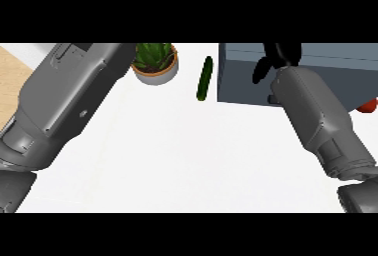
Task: Pick up the can, place it into the drawer and close the drawer
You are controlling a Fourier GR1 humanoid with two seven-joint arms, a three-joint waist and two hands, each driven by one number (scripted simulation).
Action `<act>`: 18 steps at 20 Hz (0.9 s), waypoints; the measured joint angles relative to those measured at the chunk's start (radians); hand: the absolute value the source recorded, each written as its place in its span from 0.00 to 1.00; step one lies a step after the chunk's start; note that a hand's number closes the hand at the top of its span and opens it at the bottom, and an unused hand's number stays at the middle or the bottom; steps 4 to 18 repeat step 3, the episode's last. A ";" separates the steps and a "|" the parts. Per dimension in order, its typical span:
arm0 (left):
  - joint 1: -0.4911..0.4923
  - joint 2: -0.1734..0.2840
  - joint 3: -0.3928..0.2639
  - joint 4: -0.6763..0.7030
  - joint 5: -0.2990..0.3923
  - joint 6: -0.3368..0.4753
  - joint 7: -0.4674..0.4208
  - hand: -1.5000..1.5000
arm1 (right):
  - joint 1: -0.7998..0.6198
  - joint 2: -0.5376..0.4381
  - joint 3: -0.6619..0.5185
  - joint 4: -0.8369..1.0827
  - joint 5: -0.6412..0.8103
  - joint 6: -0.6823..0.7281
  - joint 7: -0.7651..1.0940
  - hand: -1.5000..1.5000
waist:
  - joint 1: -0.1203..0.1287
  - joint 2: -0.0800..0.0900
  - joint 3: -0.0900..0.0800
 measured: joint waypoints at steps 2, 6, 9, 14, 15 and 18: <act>0.014 0.016 0.000 -0.023 0.000 -0.006 0.010 0.00 | -0.007 0.002 -0.019 0.003 -0.020 0.007 -0.032 0.00 | -0.003 0.001 0.001; 0.026 0.023 0.000 -0.037 0.000 -0.008 0.013 0.00 | -0.013 0.002 -0.029 0.001 -0.031 0.013 -0.045 0.00 | -0.003 -0.003 -0.001; 0.026 0.023 0.000 -0.037 0.000 -0.008 0.013 0.00 | -0.013 0.002 -0.029 0.001 -0.031 0.013 -0.045 0.00 | -0.003 -0.003 -0.001; 0.026 0.023 0.000 -0.037 0.000 -0.008 0.013 0.00 | -0.013 0.002 -0.029 0.001 -0.031 0.013 -0.045 0.00 | -0.003 -0.003 -0.001; 0.026 0.023 0.000 -0.037 0.000 -0.008 0.013 0.00 | -0.013 0.002 -0.029 0.001 -0.031 0.013 -0.045 0.00 | -0.003 -0.003 -0.001; 0.026 0.023 0.000 -0.037 0.000 -0.008 0.013 0.00 | -0.013 0.002 -0.029 0.001 -0.031 0.013 -0.045 0.00 | -0.003 -0.003 -0.001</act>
